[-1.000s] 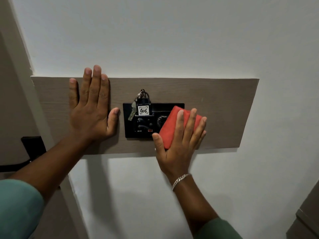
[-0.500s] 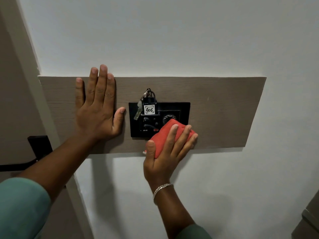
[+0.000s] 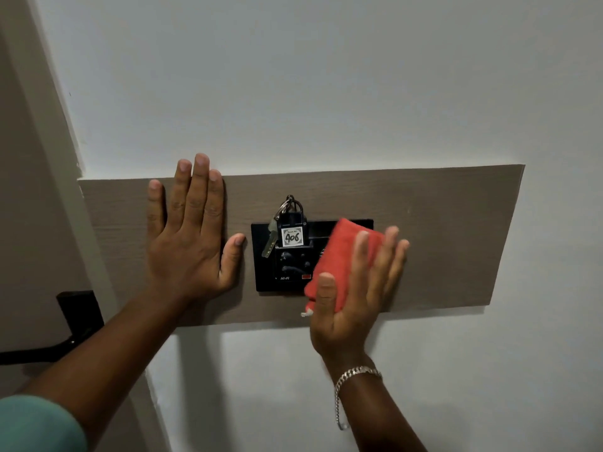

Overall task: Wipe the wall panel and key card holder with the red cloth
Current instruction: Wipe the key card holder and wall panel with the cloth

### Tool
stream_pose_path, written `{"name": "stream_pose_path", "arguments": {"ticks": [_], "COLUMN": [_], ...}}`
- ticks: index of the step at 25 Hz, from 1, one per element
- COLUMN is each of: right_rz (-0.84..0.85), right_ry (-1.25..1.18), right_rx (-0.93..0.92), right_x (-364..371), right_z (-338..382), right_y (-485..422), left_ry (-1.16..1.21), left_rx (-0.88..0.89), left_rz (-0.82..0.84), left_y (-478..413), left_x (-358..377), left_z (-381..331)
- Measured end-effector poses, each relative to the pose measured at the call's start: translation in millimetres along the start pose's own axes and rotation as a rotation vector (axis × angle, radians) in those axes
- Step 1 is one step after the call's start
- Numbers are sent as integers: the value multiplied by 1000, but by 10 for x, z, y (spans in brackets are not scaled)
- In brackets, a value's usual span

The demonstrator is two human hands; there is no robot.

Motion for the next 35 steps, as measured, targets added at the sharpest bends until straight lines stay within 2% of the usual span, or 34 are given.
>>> {"name": "stream_pose_path", "arguments": {"ticks": [4, 6, 8, 10, 14, 15, 17, 20, 22, 25, 28, 30, 34, 35], "right_rz": [89, 44, -78, -93, 139, 174, 149, 10, -8, 125, 254, 245, 91, 91], "right_ry": [134, 145, 82, 45, 154, 160, 114, -132, -274, -303, -50, 88, 63, 48], "right_rx": [-232, -148, 11, 21, -399, -452, -384, -134, -140, -316, -605, -670, -323, -305], "right_x": [-99, -171, -126, -29, -135, -188, -204, -130, -147, -130, -25, -26, 41, 85], "right_z": [-142, -281, -209, -35, -211, -291, -297, -70, -28, 49, 164, 78, 153, 226], "right_y": [-119, -122, -145, -191, -336, -397, -486, -578, -632, -583, -322, -215, -202, -188], "left_ry": [-14, -12, -13, -14, -16, -19, -20, -19, -15, -14, -3, 3, 11, 9], "left_rx": [-2, 4, -1, 4, 3, 3, 8, 0, 1, 3, 7, 7, 10, 9], "left_rz": [1, -1, -7, -11, 2, 3, 5, -7, -9, -18, -30, -30, -36, -34], "left_y": [5, 2, 4, 1, 2, 4, -7, -2, 9, 15, 7, 7, 20, 13], "left_x": [8, 14, 0, -5, -20, -27, -36, -49, -26, 10, 21, 25, 28, 23], "left_z": [4, 3, -1, -22, -26, -22, -17, -25, -31, 0, 13, 17, -2, -2]}}
Point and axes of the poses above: each hand's wrist, its own y-axis away from the middle knuckle, its own x-axis out of the palm, z = x × y, the point moved 1 cm from there along -y, towards the middle knuckle, and after that the axes turned 6 degrees about -x, right-handed, at the moved point
